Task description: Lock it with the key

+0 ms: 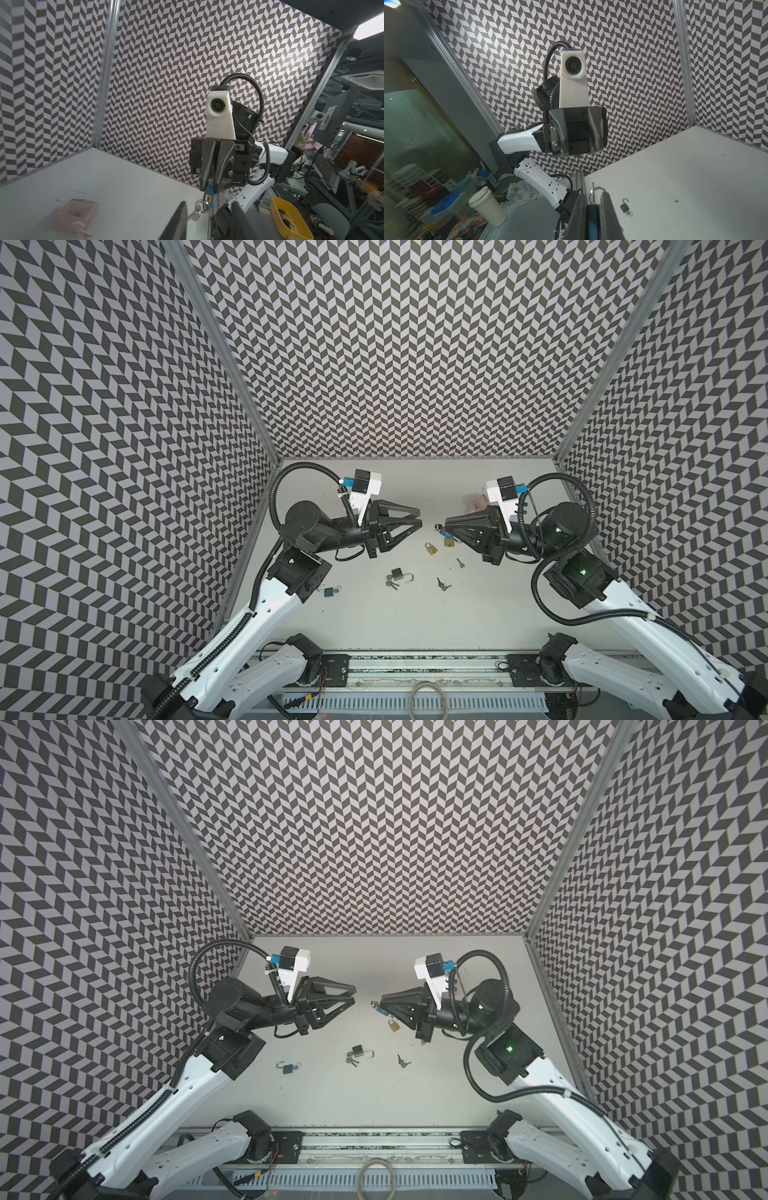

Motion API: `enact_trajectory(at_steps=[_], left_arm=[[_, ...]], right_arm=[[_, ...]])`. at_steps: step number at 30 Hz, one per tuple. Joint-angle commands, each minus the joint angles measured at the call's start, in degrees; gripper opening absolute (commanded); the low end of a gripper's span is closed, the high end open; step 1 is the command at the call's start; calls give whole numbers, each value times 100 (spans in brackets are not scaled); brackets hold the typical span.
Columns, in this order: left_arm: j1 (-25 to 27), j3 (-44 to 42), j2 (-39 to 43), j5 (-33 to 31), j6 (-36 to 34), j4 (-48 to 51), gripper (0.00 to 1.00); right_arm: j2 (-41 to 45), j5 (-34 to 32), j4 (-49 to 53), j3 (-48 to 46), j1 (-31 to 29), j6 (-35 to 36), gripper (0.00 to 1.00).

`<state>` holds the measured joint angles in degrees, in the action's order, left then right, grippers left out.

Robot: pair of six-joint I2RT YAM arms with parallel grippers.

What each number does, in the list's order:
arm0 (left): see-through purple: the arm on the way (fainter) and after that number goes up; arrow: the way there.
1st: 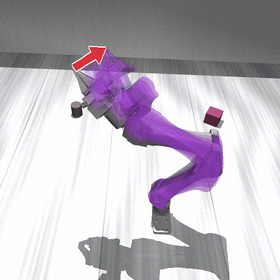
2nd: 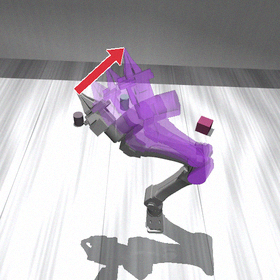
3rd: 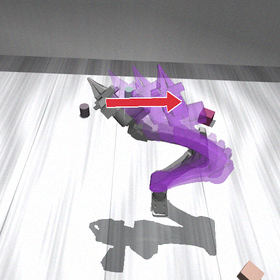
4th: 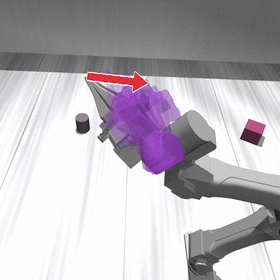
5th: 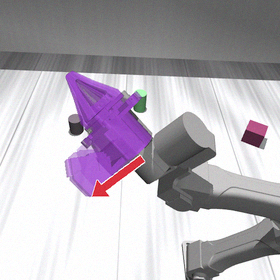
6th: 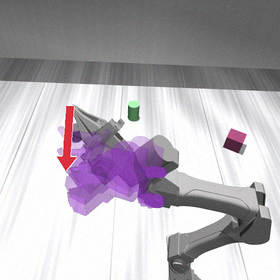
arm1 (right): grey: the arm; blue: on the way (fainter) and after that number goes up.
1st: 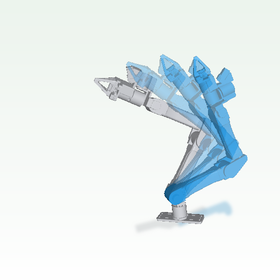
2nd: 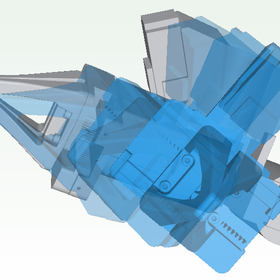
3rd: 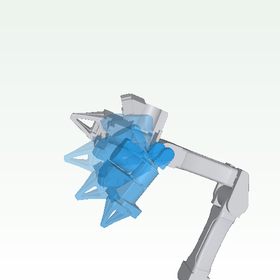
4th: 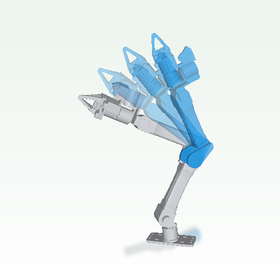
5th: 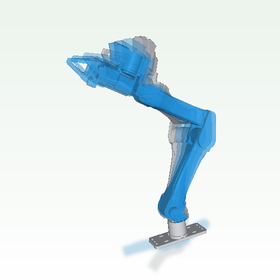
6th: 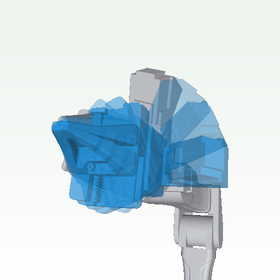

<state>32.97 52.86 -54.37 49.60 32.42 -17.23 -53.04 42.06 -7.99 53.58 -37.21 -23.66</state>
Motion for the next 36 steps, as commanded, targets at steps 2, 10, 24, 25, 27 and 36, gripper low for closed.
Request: enact_trajectory(at_steps=[2,10,24,25,27,36], left_arm=[[291,-88,3,-236,-134,-171,71],[521,124,-300,-138,-311,-105,89],[824,222,-513,-168,-449,-25,32],[817,212,-501,-267,-502,88,27],[673,179,-412,-767,-605,509,33],[-318,-397,154,-3109,-578,2204,79]], right_arm=[[119,-86,-1428,-344,12,-857,0],[-147,540,-1285,-103,12,-765,0],[-247,644,-1673,-170,-23,-1101,0],[-226,518,-1602,-175,-23,-1037,0],[-127,-12,-1066,-156,-14,-743,0],[446,-3089,1324,-574,30,188,33]])
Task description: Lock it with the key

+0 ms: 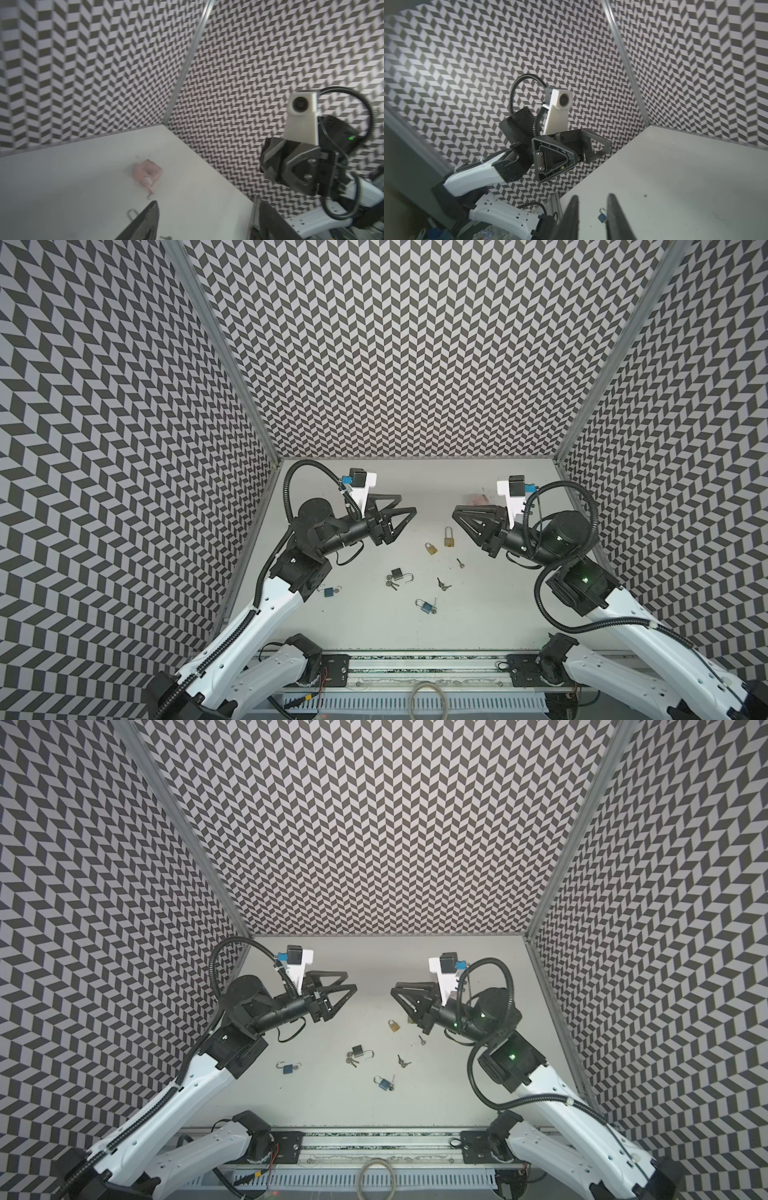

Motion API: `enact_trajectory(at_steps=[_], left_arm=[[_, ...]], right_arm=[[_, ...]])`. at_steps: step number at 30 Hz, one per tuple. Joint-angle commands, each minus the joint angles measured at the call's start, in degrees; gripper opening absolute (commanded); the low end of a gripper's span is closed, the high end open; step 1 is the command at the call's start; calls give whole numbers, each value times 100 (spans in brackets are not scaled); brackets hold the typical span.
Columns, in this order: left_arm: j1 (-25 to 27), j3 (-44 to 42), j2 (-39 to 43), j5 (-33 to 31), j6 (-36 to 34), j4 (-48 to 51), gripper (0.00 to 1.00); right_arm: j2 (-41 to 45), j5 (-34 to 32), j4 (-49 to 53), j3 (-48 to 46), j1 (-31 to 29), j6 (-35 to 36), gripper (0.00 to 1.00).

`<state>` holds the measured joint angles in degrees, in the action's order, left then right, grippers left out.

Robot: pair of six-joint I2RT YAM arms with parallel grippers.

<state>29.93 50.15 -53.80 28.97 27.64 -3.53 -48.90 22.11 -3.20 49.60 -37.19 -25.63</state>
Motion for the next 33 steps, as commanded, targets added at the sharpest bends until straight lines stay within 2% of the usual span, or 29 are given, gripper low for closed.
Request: enact_trajectory(at_steps=[1,5,10,14,17,19,26,33], left_arm=[[-14,-172,118,-1385,-58,1062,81],[-23,-479,237,-1926,179,1437,81],[-84,-1254,565,-2020,842,1459,82],[-165,-1763,934,-2139,1169,1710,82],[-236,-2086,1158,-2039,1357,1802,82],[-309,-2253,1229,-1954,1464,1878,82],[-750,-2718,1435,-1454,1581,1616,81],[-1294,-2789,1396,-990,1404,1554,80]], right_arm=[[-10,-1120,1040,-245,28,458,34],[-451,-582,1765,-403,-157,816,33],[-1401,-1227,2560,-493,-1322,1218,33],[-2468,-1336,3004,-406,-1775,1494,33],[-2926,-1349,2891,-326,-2041,1672,35],[-3258,-1357,3046,-134,-2084,1793,41],[-4084,-1977,3484,371,-2224,2117,52],[-4576,-2091,3527,588,-2512,2596,51]])
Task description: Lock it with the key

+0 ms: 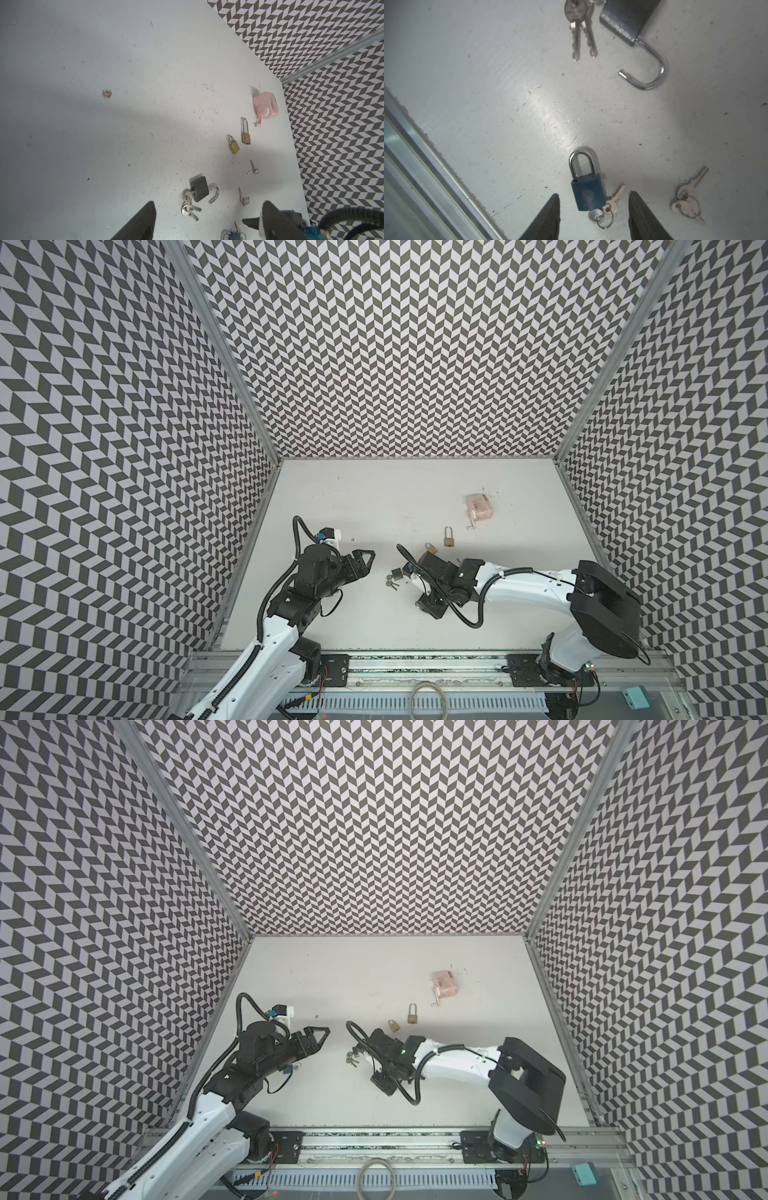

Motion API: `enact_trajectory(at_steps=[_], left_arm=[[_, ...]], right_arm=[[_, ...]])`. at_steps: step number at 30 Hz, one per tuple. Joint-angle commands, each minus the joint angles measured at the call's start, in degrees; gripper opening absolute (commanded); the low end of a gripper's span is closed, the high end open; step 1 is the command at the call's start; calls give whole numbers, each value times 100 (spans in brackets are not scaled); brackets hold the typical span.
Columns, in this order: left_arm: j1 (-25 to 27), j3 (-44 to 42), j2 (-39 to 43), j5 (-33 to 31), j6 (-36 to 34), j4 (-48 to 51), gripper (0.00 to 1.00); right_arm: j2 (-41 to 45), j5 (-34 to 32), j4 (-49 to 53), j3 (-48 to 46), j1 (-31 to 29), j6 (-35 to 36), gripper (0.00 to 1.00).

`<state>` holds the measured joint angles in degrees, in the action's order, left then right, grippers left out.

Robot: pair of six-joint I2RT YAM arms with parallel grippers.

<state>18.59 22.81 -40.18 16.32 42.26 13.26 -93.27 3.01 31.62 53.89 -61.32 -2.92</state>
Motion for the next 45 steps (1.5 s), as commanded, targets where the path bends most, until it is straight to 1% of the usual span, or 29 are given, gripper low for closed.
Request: enact_trajectory(at_steps=[1,8,11,13,16,20,25,27,32,37,39,40,42,45], left_arm=[[-207,-65,37,319,-83,-130,80],[-413,-159,12,592,-113,-242,79],[-434,-150,8,627,-138,-262,79],[-435,-138,4,641,-139,-247,79],[-444,-138,10,646,-139,-238,79],[-439,-128,3,674,-139,-245,79],[-454,-127,17,689,-139,-250,79],[-453,-111,13,703,-139,-243,79],[-463,-77,80,707,-139,-166,79],[-470,-53,115,743,-138,-141,78],[-477,-44,119,878,-148,-219,78],[-474,-52,116,1048,-144,-326,78],[-456,-125,141,1517,-64,-641,73],[-331,-309,247,2192,246,-1222,72]], right_arm=[[-200,-188,46,191,-101,342,50],[-594,-414,163,331,-103,373,45],[-674,-388,215,369,-104,366,37],[-705,-393,293,387,-102,339,34],[-627,-403,395,394,-126,286,35],[-469,-319,491,402,-155,194,43],[-465,-320,493,337,-174,159,41],[-555,-342,504,342,-178,148,39],[-544,-375,399,332,-171,128,26],[-402,-474,387,326,-173,112,24],[-241,-531,325,324,-177,116,24],[-81,-576,262,314,-173,124,24],[294,-623,107,284,-177,181,22],[967,-687,-295,163,-168,319,19]])
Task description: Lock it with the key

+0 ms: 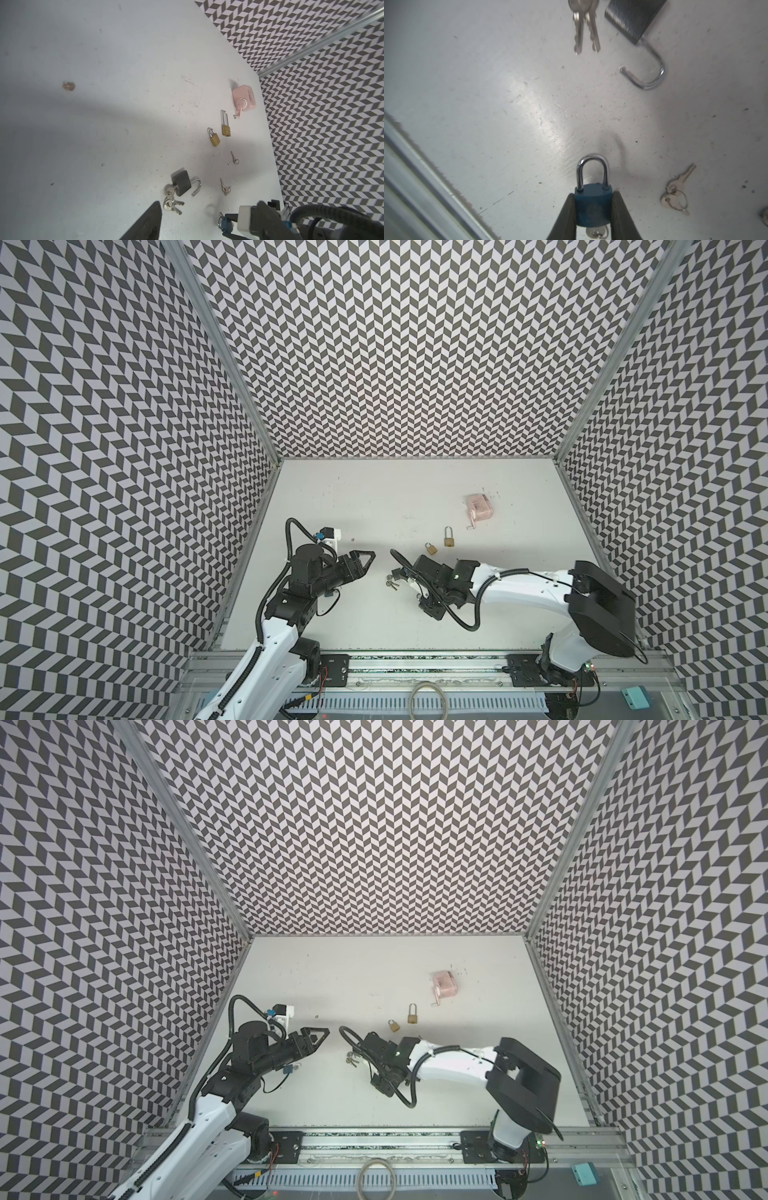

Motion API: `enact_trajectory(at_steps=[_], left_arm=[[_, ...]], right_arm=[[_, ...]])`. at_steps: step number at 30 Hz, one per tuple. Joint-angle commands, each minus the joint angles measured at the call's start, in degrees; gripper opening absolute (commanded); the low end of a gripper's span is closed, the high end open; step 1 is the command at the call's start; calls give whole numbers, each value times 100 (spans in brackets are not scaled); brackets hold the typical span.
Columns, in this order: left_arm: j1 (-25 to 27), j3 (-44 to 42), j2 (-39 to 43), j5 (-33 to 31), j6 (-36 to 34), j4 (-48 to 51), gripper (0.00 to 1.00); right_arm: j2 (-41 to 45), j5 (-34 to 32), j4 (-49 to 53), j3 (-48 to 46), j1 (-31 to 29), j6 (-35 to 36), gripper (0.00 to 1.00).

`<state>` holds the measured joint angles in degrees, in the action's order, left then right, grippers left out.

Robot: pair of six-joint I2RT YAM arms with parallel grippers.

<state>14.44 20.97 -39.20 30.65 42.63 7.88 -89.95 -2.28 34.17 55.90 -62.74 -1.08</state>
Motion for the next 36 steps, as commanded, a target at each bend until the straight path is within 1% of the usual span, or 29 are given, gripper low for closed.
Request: enact_trajectory(at_steps=[1,4,6,8,12,17,24,26,28,33,35,36], left_arm=[[166,-162,190,934,276,-855,71],[540,-106,242,1165,399,-1202,73],[905,1,192,1095,391,-1330,76],[1265,97,54,969,367,-1455,76],[1767,236,-350,700,316,-1595,71],[2040,319,-617,516,325,-1756,66],[2197,474,-891,297,210,-1684,45],[2245,479,-952,283,202,-1692,41],[2290,494,-1004,244,202,-1702,35],[2356,523,-1072,197,149,-1649,25],[2375,531,-1102,188,140,-1632,19],[2386,539,-1115,187,134,-1632,15]], right_arm=[[841,-195,-675,-90,-27,240,19],[1278,-246,-982,-223,-21,424,19],[1486,-187,-1126,-249,-21,500,19],[1610,-71,-1236,-255,-27,524,19],[1801,137,-1399,-264,-25,495,19],[1816,228,-1398,-248,-28,502,18],[1798,238,-1396,-175,-29,478,18],[1803,255,-1420,-168,-36,469,18],[1796,290,-1422,-138,-32,474,18],[1785,262,-1422,-92,-31,466,18],[1784,246,-1427,-71,-36,461,18],[1791,234,-1435,-62,-34,455,18]])
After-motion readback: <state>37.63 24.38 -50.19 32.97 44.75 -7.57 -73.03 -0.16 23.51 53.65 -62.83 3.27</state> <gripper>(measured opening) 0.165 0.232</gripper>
